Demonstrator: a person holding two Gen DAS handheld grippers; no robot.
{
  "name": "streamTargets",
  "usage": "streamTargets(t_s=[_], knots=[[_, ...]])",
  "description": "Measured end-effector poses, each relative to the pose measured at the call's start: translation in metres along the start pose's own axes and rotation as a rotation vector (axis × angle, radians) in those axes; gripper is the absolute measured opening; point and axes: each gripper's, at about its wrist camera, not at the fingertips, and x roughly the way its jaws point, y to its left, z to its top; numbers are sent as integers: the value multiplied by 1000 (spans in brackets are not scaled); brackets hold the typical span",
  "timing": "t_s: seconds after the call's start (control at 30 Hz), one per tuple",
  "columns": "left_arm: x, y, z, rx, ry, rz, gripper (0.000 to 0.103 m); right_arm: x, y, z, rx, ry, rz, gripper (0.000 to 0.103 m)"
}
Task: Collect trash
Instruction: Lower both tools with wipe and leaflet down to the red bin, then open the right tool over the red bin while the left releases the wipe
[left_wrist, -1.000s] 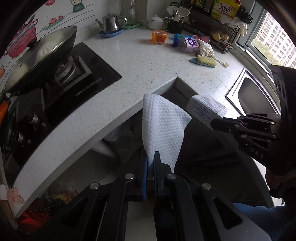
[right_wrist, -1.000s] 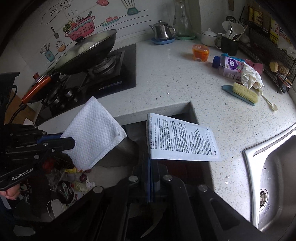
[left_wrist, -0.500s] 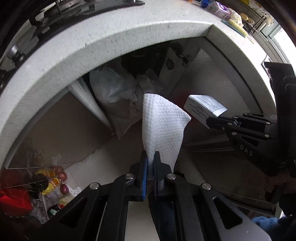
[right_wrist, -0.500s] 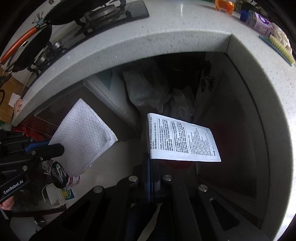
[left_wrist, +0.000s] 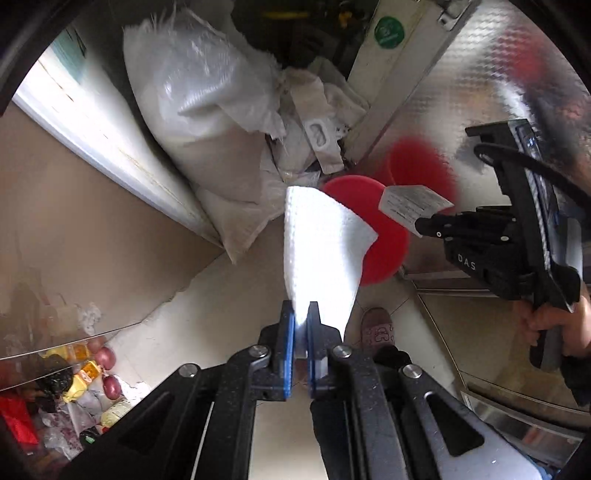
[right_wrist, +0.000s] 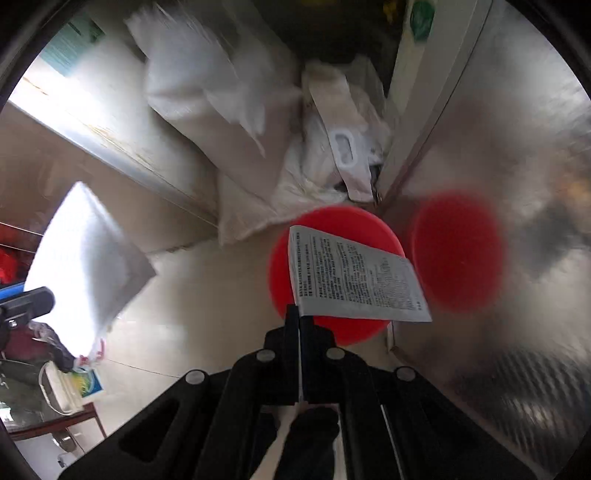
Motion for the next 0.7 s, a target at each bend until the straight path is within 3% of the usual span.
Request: streamTargets(t_s=[0.03,0.17,0.33,0.5,0.7], knots=[[4,0,1,3,3,1,5,6,-2,1,-1,-2,-4,6],[9,-2,7,18,13,10,5,3,-4,-15,25,-27,8,50],[5,-9,18,55,23,20,5,-30,0,-25,33,-34,-3,57],[13,-18,34,91,37,-21,5,-68,3,-32,27,-102,-40,84],[41,-39,49,131,73,-51,5,-85,-4,-44,114,-129,-97,97]])
